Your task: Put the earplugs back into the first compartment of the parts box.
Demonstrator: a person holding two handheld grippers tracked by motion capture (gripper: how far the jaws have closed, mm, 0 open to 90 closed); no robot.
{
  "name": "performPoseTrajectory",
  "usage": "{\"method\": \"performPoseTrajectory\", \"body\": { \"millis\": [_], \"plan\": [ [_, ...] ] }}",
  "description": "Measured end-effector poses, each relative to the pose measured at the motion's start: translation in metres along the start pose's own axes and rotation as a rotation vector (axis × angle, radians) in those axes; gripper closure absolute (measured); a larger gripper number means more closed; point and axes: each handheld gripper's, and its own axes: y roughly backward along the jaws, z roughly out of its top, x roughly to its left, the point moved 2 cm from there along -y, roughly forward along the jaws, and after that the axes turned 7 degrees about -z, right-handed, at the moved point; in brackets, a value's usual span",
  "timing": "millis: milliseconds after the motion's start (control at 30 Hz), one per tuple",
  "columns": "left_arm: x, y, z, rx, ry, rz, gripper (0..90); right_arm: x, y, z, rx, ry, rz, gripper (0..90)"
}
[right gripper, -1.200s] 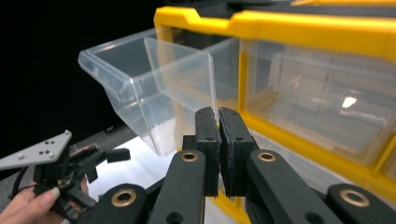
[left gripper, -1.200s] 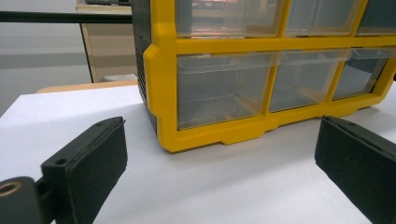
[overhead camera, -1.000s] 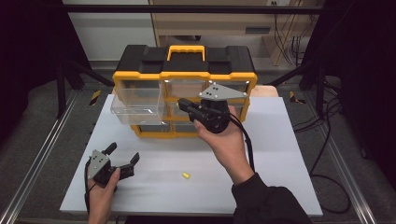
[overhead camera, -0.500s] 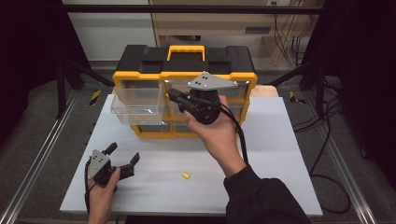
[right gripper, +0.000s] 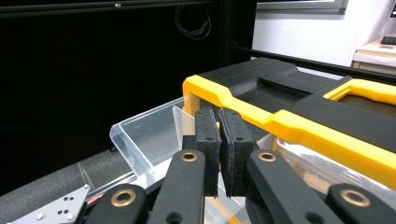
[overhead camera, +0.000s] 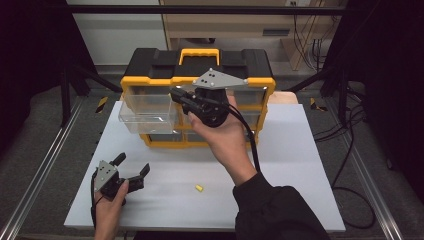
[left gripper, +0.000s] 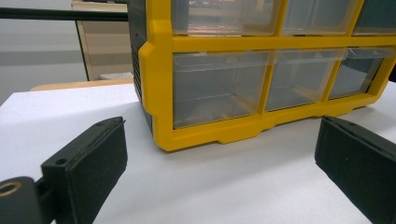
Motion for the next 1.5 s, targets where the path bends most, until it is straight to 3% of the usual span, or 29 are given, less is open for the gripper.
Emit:
{"method": "performPoseTrajectory", "body": {
  "millis": [367, 867, 1200, 1400, 1500],
  "plan": [
    [0.001, 0.000, 0.000, -0.001, 0.000, 0.000, 2.2, 0.010, -0.014, 0.008, 0.012, 0.033, -0.001, 86.5],
    [0.001, -0.001, 0.000, 0.004, 0.003, -0.003, 2.2, 0.022, -0.036, 0.001, 0.061, 0.071, 0.003, 83.3],
    [0.001, 0.000, 0.000, 0.003, 0.008, -0.002, 2.2, 0.019, -0.034, 0.003, 0.034, 0.051, -0.036, 54.4],
    [0.001, -0.001, -0.001, 0.008, 0.006, -0.002, 2.2, 0.016, -0.020, 0.004, 0.048, 0.054, -0.086, 25.3],
    [0.001, -0.001, -0.001, 0.011, 0.004, -0.003, 2.2, 0.012, -0.014, 0.001, 0.047, 0.046, -0.110, 15.1]
  ]
}}
